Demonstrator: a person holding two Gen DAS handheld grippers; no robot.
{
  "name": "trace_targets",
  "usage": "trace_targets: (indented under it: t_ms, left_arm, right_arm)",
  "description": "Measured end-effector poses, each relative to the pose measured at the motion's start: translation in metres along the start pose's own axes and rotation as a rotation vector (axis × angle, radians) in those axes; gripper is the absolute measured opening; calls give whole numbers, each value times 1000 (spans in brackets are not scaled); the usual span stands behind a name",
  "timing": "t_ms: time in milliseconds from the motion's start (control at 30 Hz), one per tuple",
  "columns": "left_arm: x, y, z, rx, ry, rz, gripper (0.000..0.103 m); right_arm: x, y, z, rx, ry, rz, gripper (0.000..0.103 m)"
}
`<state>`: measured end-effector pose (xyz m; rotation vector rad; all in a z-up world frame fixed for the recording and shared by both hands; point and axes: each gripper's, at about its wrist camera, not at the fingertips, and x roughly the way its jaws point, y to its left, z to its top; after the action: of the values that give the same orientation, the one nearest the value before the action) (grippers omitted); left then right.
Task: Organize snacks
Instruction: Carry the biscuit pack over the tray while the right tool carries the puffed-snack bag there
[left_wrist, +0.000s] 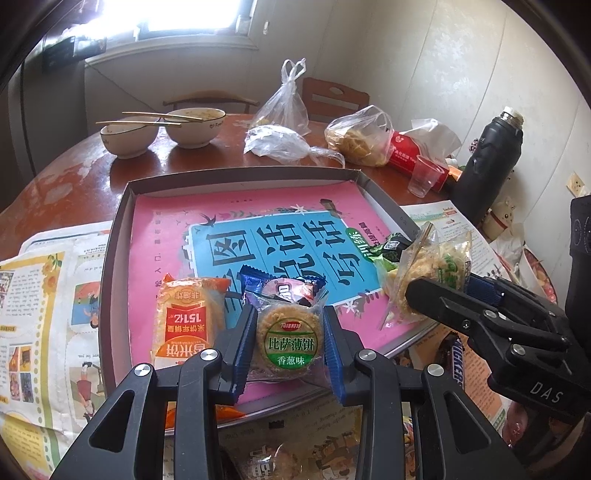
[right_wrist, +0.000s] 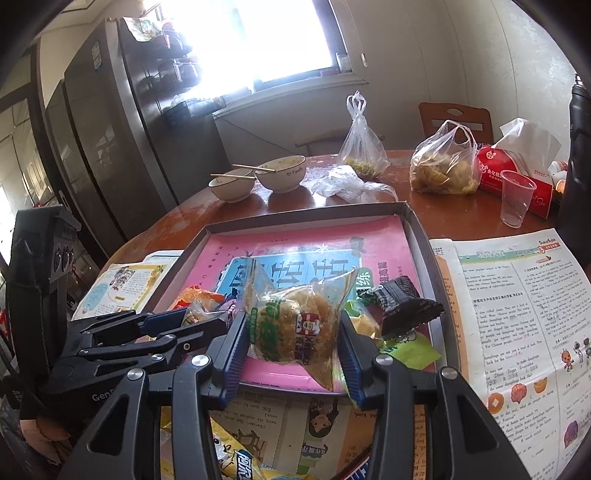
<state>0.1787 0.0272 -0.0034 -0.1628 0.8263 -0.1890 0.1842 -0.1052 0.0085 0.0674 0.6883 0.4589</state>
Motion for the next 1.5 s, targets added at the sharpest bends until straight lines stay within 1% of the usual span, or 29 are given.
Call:
trace_targets:
  t_ms: [533,733,1233,1400,1500]
  left_arm:
    - [-1,-1,-7,10,8,8,36]
    - [-1,-1,-8,8,9,6,36]
    - [0,0,-8,2,9,3,36]
    - [1,-1,-8,-1,9,5,36]
    - [2,0,-8,-2,9,4,36]
  right_arm:
    - [14,1,-5,-25,36,10,46]
    - [19,3,-10,-53,49,-23,46]
    - [27,-10,-11,-23,52,-49,46]
    - [31,-10,-11,-37,52,-71,46]
    - [34,-7,-12,-48,63,-67,46]
